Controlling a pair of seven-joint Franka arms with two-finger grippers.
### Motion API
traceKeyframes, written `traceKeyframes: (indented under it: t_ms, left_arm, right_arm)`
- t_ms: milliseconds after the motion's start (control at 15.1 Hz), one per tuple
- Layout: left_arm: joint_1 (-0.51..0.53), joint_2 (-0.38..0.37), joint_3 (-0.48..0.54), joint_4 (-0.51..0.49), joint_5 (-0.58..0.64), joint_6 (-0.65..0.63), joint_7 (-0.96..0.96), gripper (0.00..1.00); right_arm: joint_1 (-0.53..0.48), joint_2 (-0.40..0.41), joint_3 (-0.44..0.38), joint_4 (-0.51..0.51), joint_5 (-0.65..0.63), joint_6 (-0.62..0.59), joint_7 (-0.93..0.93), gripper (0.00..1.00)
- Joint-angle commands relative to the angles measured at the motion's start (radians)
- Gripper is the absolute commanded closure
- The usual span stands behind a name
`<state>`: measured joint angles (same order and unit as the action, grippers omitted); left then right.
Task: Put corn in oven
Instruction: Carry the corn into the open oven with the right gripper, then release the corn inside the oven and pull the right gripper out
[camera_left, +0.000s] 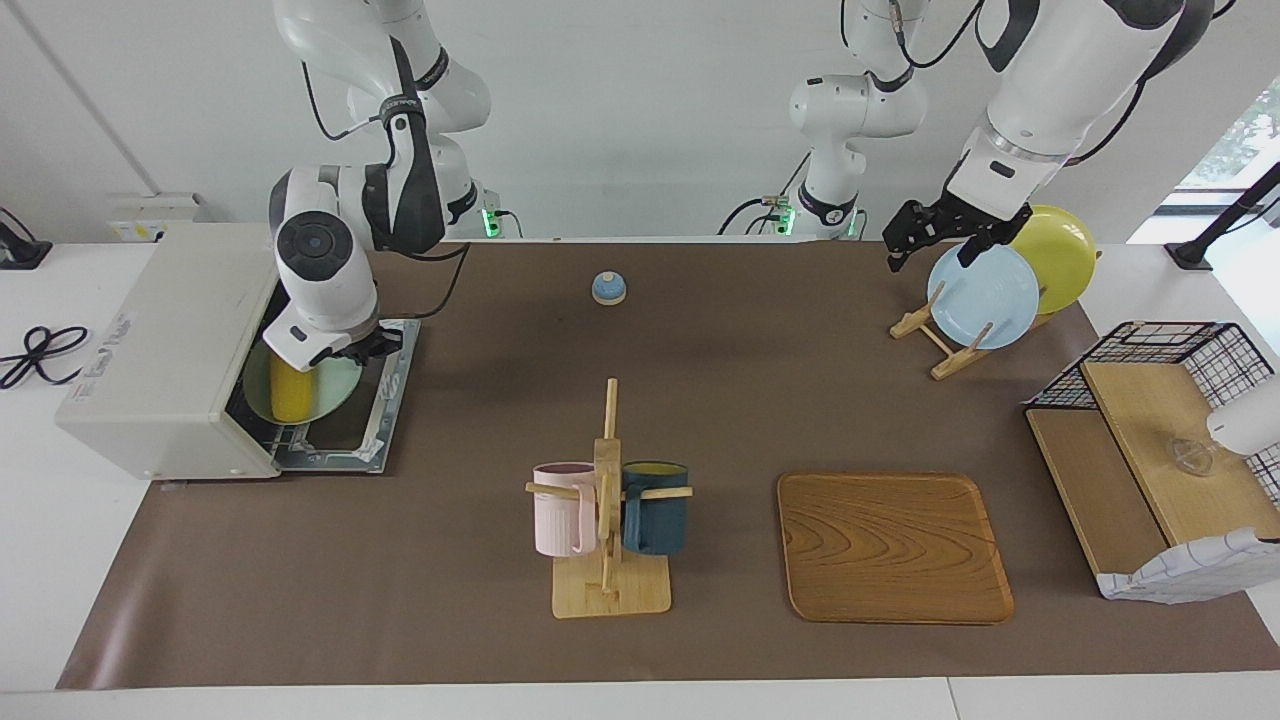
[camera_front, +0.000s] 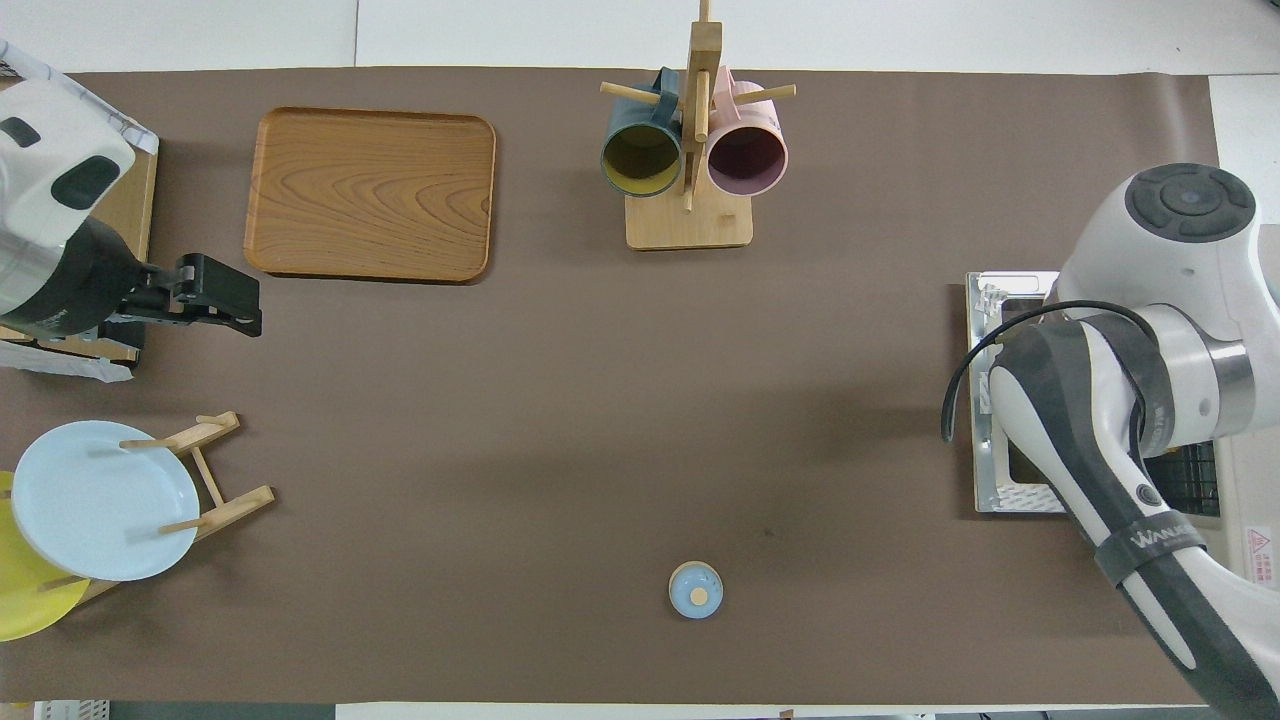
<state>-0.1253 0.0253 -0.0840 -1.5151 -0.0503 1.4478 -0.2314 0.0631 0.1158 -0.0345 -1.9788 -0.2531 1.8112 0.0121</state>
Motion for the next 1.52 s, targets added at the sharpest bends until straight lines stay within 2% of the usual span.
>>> traceKeyframes:
  t_ms: [0,132,397,728,926,1190,1323,1455]
  left_arm:
    - [0.006,-0.005,-0.003,-0.010,0.017,0.013,0.018,0.00]
    - [0.004,0.008,-0.003,-0.010,0.017,0.014,0.018,0.00]
    - [0.003,0.010,-0.005,-0.005,0.021,0.003,0.018,0.00]
    - [0.003,-0.002,-0.010,-0.010,0.040,0.016,0.011,0.00]
    - [0.001,-0.005,-0.011,-0.013,0.038,0.017,0.006,0.00]
    - [0.013,-0.007,-0.010,-0.020,0.038,0.019,0.004,0.00]
    - [0.016,-0.007,-0.008,-0.019,0.038,0.019,0.004,0.00]
    - [0.016,-0.007,-0.006,-0.020,0.038,0.017,0.004,0.00]
  right_arm:
    - [-0.081,-0.025,0.016,-0.031,-0.022,0.022,-0.095,1.00]
    - [-0.109,-0.025,0.016,-0.046,-0.022,0.045,-0.118,1.00]
    - [-0.112,-0.061,0.016,-0.158,-0.020,0.143,-0.107,1.00]
    - [-0.126,-0.064,0.018,-0.166,-0.018,0.146,-0.118,1.00]
    - [-0.124,-0.062,0.018,-0.161,-0.017,0.149,-0.110,0.78]
    - [-0.117,-0.061,0.018,-0.158,-0.011,0.148,-0.110,0.72]
    - [-0.117,-0.059,0.018,-0.153,-0.008,0.148,-0.109,0.64]
    - [-0.101,-0.050,0.024,-0.118,-0.005,0.131,-0.107,0.62]
